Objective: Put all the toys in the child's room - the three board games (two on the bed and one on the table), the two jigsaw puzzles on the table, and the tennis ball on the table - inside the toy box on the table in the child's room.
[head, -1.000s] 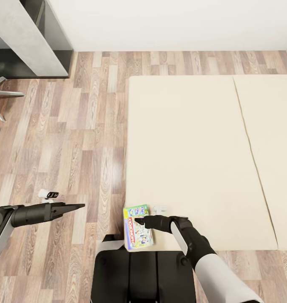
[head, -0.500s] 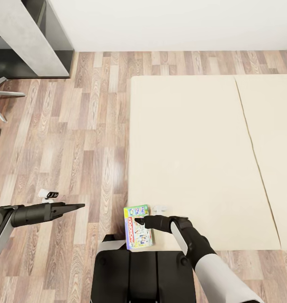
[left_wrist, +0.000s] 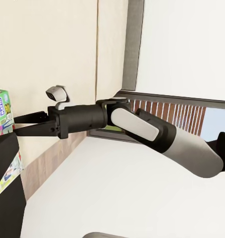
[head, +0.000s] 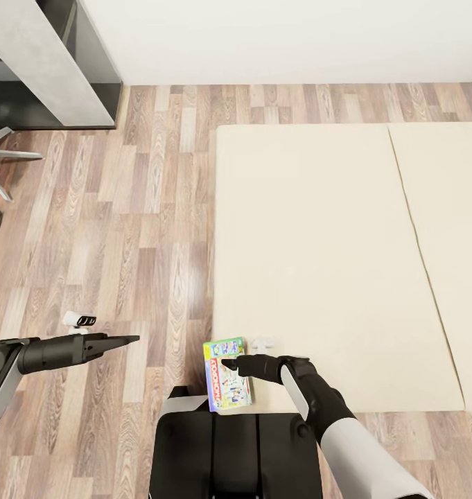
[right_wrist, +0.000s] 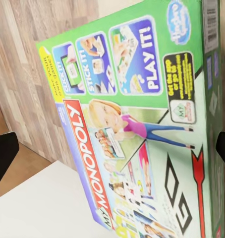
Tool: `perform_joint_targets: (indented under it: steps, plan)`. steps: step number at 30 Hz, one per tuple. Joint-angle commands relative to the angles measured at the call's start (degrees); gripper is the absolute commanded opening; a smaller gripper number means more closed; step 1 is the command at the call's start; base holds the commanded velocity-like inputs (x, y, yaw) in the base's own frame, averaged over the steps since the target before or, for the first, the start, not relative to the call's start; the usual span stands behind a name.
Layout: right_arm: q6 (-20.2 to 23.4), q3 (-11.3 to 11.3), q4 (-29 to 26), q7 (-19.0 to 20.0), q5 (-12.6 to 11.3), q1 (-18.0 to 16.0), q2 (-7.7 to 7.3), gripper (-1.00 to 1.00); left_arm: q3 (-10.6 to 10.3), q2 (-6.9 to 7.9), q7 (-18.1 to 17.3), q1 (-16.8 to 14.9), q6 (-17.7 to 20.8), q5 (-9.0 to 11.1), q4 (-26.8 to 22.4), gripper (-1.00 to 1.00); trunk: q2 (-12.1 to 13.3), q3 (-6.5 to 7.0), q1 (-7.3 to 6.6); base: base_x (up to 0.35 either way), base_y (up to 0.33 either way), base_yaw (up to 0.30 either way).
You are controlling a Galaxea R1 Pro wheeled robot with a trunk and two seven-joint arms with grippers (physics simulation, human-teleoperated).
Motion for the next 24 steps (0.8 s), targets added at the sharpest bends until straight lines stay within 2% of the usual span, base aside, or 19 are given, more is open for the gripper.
perform_joint_targets:
  steps: [1, 24]
  plan:
    - [0.44, 0.04, -0.07, -0.13, -0.52, -0.01, -0.01, 1.00, -0.02, 0.02, -0.21, -0.01, 0.61, -0.01, -0.01, 1.00, -0.09, -0.06, 0.03, 0.000, 0.061, 0.000]
    - [0.44, 0.04, -0.07, -0.13, -0.52, -0.01, -0.01, 1.00, -0.02, 0.02, -0.21, -0.04, 0.61, -0.01, -0.01, 1.00, -0.09, -0.06, 0.03, 0.000, 0.038, 0.000]
